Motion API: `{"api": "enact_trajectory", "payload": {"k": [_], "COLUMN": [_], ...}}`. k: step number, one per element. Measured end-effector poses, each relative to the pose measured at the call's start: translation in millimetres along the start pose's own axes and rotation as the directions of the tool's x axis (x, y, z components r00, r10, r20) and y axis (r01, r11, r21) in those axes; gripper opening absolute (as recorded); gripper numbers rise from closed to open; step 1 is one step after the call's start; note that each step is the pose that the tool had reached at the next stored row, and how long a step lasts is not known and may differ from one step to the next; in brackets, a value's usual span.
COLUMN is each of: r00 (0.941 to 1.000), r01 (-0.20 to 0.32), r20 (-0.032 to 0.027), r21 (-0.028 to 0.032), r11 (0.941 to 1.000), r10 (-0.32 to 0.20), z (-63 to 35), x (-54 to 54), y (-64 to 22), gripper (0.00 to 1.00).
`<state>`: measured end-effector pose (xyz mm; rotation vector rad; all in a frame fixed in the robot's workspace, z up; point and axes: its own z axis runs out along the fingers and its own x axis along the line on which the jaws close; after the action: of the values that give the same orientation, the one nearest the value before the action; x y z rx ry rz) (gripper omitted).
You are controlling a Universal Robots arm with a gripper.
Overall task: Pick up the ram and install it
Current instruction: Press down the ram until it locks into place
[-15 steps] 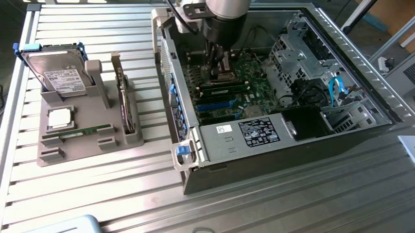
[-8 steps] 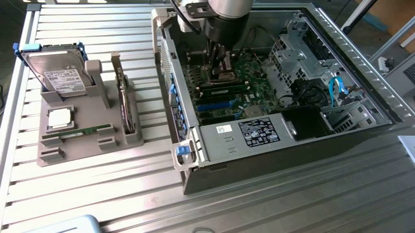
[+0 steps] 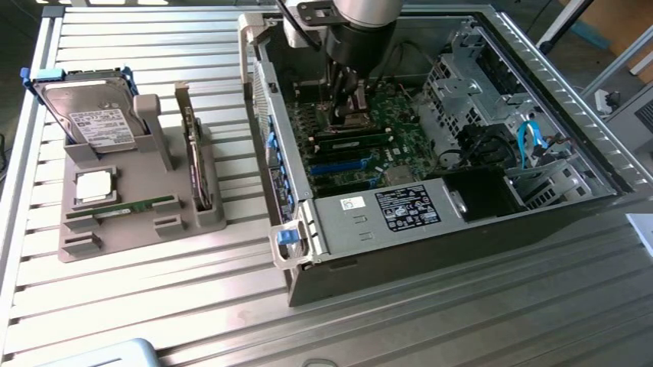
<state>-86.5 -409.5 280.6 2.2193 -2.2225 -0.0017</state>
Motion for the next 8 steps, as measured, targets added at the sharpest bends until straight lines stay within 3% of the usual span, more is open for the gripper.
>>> {"api": "enact_trajectory", "payload": {"k": [2,8], "r00": [1.0000,1.0000], "r01": [0.000,0.000], "r20": [0.0000,-0.0003], "r21": [-0.0068,-0.0083], "r11": [1.0000,1.0000], "r10": [0.000,0.000], "z": [-0.1,-1.1], "x": [0.0,-0.1], "y": [-1.1,-1.5], "gripper": [0.10,0.10]}}
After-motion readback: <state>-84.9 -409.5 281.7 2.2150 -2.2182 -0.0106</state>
